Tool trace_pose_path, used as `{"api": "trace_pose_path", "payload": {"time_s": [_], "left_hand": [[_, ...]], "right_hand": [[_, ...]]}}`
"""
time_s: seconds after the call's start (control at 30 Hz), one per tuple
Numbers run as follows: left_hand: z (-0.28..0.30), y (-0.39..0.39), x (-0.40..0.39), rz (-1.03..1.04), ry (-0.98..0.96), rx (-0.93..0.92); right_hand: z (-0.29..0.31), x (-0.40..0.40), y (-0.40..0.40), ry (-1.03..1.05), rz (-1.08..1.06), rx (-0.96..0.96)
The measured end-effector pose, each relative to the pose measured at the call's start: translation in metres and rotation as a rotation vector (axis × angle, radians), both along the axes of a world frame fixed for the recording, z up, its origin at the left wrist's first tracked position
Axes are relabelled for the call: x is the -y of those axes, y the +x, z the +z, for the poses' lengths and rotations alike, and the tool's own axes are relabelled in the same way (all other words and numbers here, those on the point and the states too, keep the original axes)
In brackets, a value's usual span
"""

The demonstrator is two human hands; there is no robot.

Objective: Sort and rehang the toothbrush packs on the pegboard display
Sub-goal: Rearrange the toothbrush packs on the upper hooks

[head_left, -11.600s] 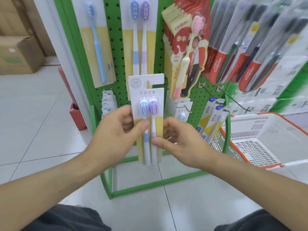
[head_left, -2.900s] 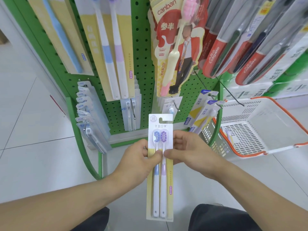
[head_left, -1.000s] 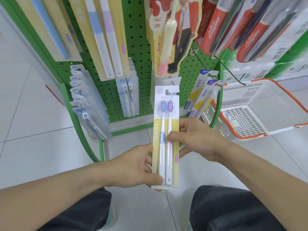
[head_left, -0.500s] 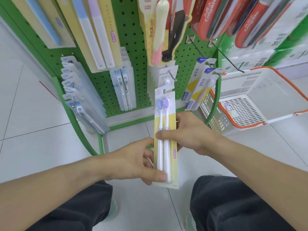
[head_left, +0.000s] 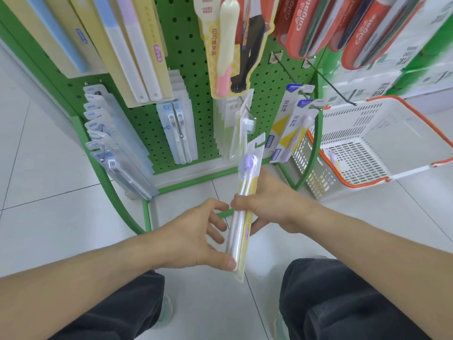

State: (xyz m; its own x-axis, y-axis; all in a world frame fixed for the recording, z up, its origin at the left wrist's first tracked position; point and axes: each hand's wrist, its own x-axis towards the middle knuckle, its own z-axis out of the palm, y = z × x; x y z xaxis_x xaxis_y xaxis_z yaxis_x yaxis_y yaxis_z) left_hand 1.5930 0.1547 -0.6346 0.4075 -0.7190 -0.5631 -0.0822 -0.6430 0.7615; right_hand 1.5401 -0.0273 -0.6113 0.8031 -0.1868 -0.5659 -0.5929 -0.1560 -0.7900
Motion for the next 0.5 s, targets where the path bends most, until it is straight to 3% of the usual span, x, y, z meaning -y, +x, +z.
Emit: {"api": "trace_pose_path", "payload": {"time_s": [0.13, 0.27, 0.37, 0.5], "left_hand": [[0.006, -0.006, 0.001, -0.032, -0.101, -0.138], [0.002, -0.003, 0.003, 0.075, -0.059, -0.051], [-0.005, 0.001, 0.003, 0.163, -0.061, -0.102], [-0.010, 0.007, 0.000, 0.081, -0.010, -0.112]], "right_hand": [[-0.003, -0.005, -0.002, 0.114, -0.011, -0.073], [0.001, -0.005, -0.002, 0.207, 0.005, -0.158], [0.002, -0.001, 0.001, 0.155, 0.041, -0.157], [-0.005, 0.005, 0.005, 0.046, 0.067, -0.056]]}}
